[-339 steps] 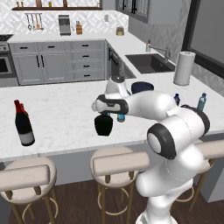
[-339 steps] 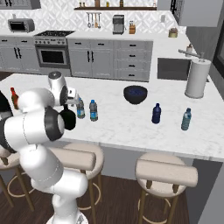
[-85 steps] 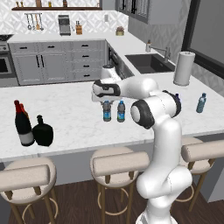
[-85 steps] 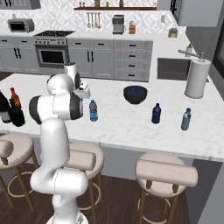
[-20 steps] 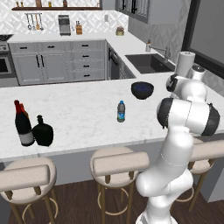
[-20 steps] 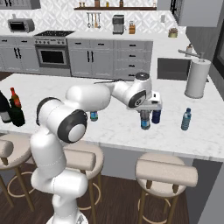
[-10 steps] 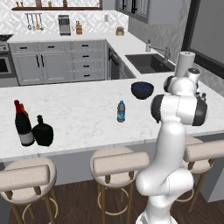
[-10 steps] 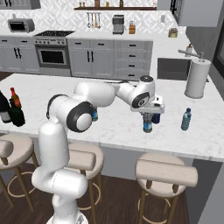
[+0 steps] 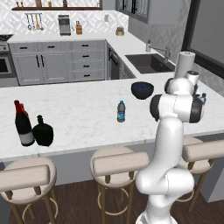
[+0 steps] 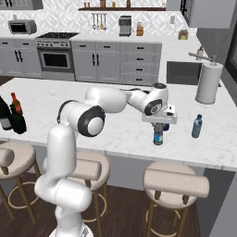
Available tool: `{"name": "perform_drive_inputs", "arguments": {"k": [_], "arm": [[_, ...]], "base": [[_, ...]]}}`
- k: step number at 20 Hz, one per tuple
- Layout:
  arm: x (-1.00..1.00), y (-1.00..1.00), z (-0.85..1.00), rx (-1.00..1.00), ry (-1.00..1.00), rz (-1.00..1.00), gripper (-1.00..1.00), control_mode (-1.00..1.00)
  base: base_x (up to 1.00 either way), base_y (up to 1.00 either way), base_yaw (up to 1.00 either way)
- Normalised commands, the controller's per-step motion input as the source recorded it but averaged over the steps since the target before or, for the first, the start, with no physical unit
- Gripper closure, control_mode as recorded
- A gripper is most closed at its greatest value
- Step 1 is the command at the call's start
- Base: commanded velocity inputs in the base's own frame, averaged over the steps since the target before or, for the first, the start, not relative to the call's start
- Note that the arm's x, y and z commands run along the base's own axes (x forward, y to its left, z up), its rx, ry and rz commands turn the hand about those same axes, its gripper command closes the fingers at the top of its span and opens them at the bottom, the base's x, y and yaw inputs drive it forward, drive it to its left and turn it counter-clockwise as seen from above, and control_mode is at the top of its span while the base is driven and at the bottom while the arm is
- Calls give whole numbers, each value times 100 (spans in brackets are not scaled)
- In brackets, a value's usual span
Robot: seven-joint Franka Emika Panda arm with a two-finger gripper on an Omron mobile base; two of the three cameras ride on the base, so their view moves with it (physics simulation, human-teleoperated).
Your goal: Move the plastic bottles in the middle to the plastics group, and the glass bottles in the middle to the glass group.
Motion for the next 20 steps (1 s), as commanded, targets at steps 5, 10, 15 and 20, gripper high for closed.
{"name": "perform_drive_inputs", "arguments": {"k": [5,10,15,20], "arm": [[0,-5,-28,0,-1,0,100,-100],[-8,-1,-28,0,-4,0,100,-100],[-22,11,-33,0,-2,0,-100,-100],[-10,4,20,0,-16,0,-100,-100]], "base": [[0,0,0],[0,0,0],[0,0,0],[0,0,0]]}}
